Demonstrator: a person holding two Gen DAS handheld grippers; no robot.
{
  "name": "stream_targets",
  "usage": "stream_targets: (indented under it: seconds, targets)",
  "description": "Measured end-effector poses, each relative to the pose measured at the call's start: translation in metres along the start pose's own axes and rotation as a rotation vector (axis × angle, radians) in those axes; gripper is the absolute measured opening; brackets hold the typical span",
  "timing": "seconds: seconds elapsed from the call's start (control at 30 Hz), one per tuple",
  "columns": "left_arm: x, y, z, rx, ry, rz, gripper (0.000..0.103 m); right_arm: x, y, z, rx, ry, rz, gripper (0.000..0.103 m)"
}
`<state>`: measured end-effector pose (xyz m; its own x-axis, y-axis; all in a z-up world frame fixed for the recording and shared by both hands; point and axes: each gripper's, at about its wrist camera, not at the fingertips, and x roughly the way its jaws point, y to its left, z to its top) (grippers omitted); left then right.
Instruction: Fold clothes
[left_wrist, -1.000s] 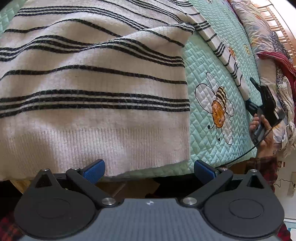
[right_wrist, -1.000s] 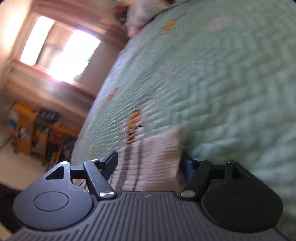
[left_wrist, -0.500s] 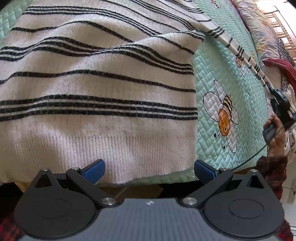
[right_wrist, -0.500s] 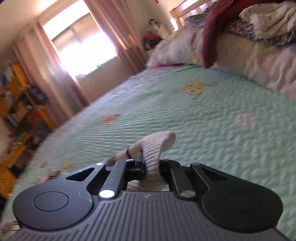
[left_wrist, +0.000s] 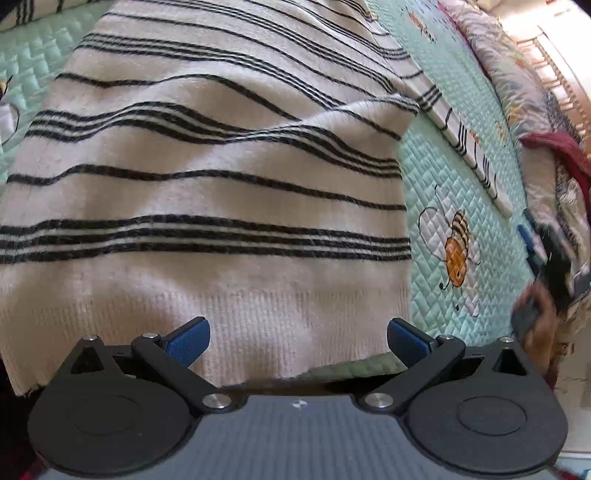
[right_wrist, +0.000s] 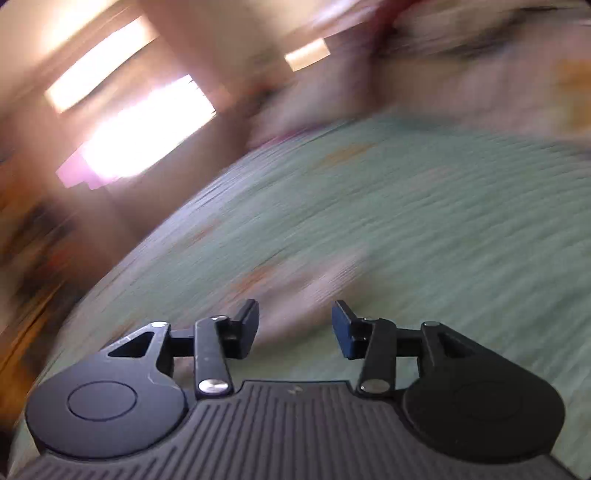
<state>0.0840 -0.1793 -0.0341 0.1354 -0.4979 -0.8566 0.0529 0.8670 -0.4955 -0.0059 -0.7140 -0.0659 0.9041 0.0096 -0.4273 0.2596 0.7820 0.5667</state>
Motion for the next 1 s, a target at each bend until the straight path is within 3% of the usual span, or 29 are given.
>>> stream_targets:
  seconds: [0.07, 0.13, 0.27, 0.37, 0.43, 0.53, 0.6, 0.67, 0.9, 1.0]
  targets:
    - [-0.006, 0.006, 0.000, -0.009, -0.018, -0.023, 0.102, -0.008, 0.041, -0.037, -0.065, 0.238, 0.237, 0.064]
    - [-0.015, 0.012, -0.003, -0.009, -0.041, -0.045, 0.102, -0.003, 0.075, -0.078, -0.064, 0.452, 0.398, 0.064]
    - [-0.034, 0.030, -0.014, -0.041, -0.086, -0.099, 0.102, 0.011, 0.112, -0.128, -0.112, 0.611, 0.410, 0.064]
    - [-0.049, 0.052, -0.020, -0.081, -0.121, -0.121, 0.102, 0.020, 0.137, -0.144, -0.167, 0.639, 0.430, 0.069]
    - [-0.056, 0.065, -0.023, -0.107, -0.141, -0.140, 0.102, 0.029, 0.143, -0.151, -0.148, 0.696, 0.493, 0.069]
    - [-0.064, 0.081, -0.024, -0.138, -0.165, -0.171, 0.102, 0.031, 0.149, -0.165, -0.199, 0.677, 0.517, 0.068]
    - [-0.067, 0.086, -0.025, -0.145, -0.172, -0.188, 0.102, 0.033, 0.147, -0.166, -0.179, 0.644, 0.517, 0.054]
    - [-0.070, 0.089, -0.025, -0.144, -0.176, -0.207, 0.102, 0.036, 0.140, -0.166, -0.118, 0.625, 0.477, 0.013]
    - [-0.077, 0.111, -0.029, -0.171, -0.197, -0.238, 0.102, -0.001, 0.140, -0.156, -0.013, 0.527, 0.403, 0.012]
    - [-0.077, 0.118, -0.029, -0.177, -0.199, -0.241, 0.102, -0.020, 0.146, -0.157, -0.049, 0.552, 0.340, 0.012]
